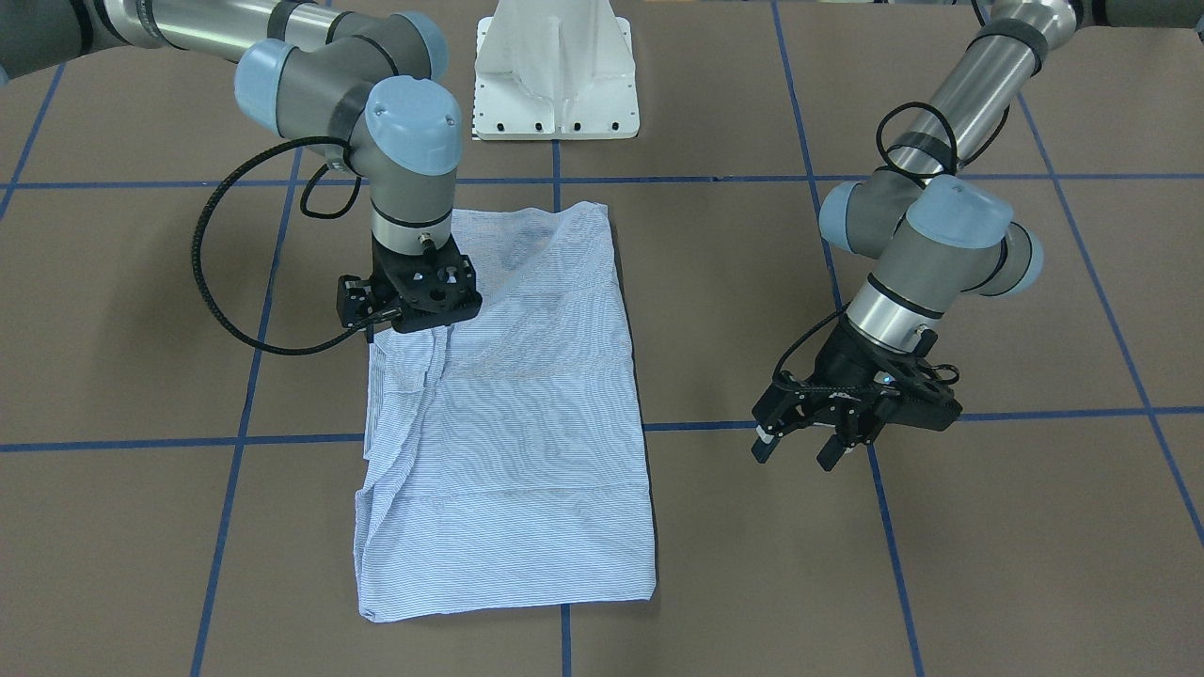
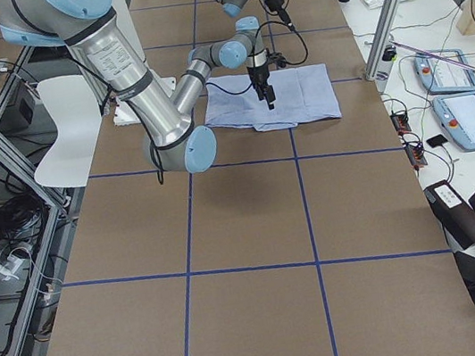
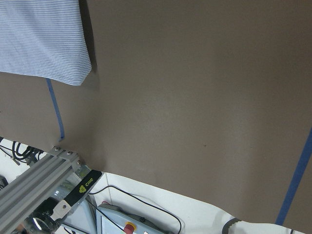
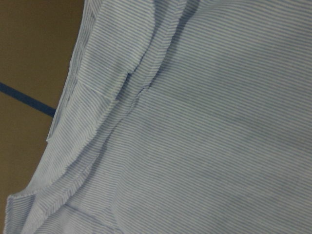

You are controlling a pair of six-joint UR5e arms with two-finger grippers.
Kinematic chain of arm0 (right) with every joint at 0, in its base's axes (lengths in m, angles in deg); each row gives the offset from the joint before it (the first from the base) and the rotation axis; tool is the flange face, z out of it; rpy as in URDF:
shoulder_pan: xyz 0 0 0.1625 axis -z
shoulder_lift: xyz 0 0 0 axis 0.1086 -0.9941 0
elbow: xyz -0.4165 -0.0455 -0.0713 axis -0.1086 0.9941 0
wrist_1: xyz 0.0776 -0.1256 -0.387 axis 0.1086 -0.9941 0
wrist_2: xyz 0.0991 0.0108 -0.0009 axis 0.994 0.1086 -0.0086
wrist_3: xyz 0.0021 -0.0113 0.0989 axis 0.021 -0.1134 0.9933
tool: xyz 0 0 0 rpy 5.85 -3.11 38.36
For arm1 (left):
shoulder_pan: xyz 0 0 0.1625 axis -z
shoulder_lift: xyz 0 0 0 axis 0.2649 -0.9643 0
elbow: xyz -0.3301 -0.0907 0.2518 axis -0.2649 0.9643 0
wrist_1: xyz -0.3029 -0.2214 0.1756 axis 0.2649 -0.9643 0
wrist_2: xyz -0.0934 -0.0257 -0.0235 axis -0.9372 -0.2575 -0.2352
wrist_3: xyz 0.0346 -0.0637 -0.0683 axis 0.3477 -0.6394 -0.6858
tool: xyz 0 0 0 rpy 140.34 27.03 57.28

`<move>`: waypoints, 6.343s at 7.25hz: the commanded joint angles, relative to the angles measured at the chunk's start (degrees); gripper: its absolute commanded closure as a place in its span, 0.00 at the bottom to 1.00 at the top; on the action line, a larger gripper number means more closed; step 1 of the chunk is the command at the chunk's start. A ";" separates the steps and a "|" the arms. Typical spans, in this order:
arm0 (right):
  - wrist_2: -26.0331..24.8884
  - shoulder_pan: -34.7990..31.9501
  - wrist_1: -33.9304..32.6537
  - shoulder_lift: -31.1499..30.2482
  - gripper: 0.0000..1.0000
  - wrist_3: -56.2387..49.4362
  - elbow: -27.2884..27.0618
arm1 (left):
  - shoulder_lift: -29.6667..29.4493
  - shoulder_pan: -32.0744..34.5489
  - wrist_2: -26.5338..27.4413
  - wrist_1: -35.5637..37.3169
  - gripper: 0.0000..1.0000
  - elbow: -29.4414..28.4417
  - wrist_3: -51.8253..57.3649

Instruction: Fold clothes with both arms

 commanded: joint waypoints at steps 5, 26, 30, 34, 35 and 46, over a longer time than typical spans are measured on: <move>-1.37 2.43 -0.33 -0.74 0.00 -0.10 4.16 | -0.07 -0.26 0.00 0.00 0.00 -0.01 -0.15; 18.75 -5.84 12.32 -14.95 0.00 16.72 -19.49 | 10.91 -14.72 -10.50 15.17 0.00 29.59 -28.85; 22.71 -4.70 28.23 -20.35 0.00 28.36 -18.87 | 7.16 -29.69 3.14 20.35 0.03 27.52 -36.10; 22.71 -4.69 28.15 -20.26 0.00 29.08 -18.87 | 3.97 -30.06 6.06 22.59 0.25 22.40 -35.66; 22.71 -4.69 28.14 -20.35 0.00 29.17 -18.87 | 3.88 -29.97 6.06 22.59 0.41 22.75 -35.66; 19.31 -0.85 28.41 -20.44 0.00 35.82 -17.90 | 3.88 -30.67 3.62 29.60 1.00 28.90 -35.22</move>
